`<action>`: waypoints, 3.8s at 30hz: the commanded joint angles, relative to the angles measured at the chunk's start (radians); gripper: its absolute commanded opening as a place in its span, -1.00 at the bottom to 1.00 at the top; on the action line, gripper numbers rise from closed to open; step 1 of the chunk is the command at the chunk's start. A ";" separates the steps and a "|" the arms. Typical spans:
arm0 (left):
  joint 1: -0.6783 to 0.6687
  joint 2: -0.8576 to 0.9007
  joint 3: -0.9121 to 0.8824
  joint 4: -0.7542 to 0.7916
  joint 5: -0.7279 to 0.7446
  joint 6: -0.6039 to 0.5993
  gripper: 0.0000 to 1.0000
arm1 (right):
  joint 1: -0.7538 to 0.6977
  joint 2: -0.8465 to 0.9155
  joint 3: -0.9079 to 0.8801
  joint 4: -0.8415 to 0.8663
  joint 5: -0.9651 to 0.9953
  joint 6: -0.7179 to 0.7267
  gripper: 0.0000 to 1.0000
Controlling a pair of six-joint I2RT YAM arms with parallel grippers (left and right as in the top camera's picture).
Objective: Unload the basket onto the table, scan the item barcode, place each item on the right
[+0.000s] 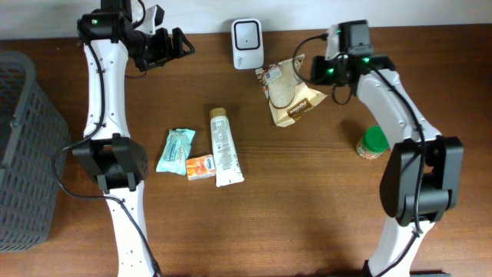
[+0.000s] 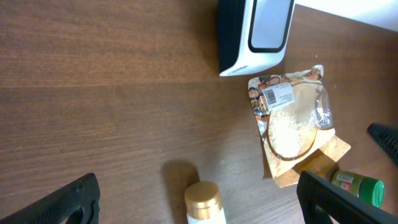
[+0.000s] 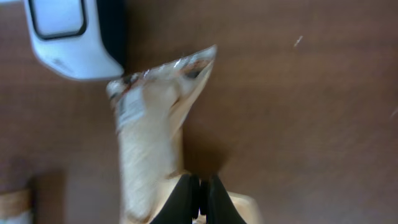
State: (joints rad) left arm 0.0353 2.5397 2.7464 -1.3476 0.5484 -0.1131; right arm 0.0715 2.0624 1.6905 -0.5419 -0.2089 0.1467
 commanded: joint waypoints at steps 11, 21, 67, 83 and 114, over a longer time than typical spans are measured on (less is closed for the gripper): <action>0.000 -0.010 0.014 -0.001 0.000 0.009 0.98 | -0.024 0.175 0.009 0.042 -0.351 -0.244 0.40; 0.000 -0.010 0.014 -0.001 0.000 0.009 0.98 | -0.048 0.216 0.009 0.006 -0.482 -0.124 -0.92; 0.000 -0.010 0.014 -0.001 0.000 0.009 0.99 | 0.215 0.276 0.147 -0.405 0.348 0.179 -0.92; 0.000 -0.010 0.014 -0.001 0.000 0.009 0.98 | 0.411 0.138 0.213 0.272 1.183 -0.865 -0.92; 0.000 -0.010 0.014 -0.001 0.000 0.009 0.98 | 0.351 0.444 0.213 1.242 0.717 -1.645 -0.91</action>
State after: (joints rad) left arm 0.0349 2.5397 2.7464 -1.3468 0.5484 -0.1131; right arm 0.4335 2.4844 1.8793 0.6666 0.5316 -1.5269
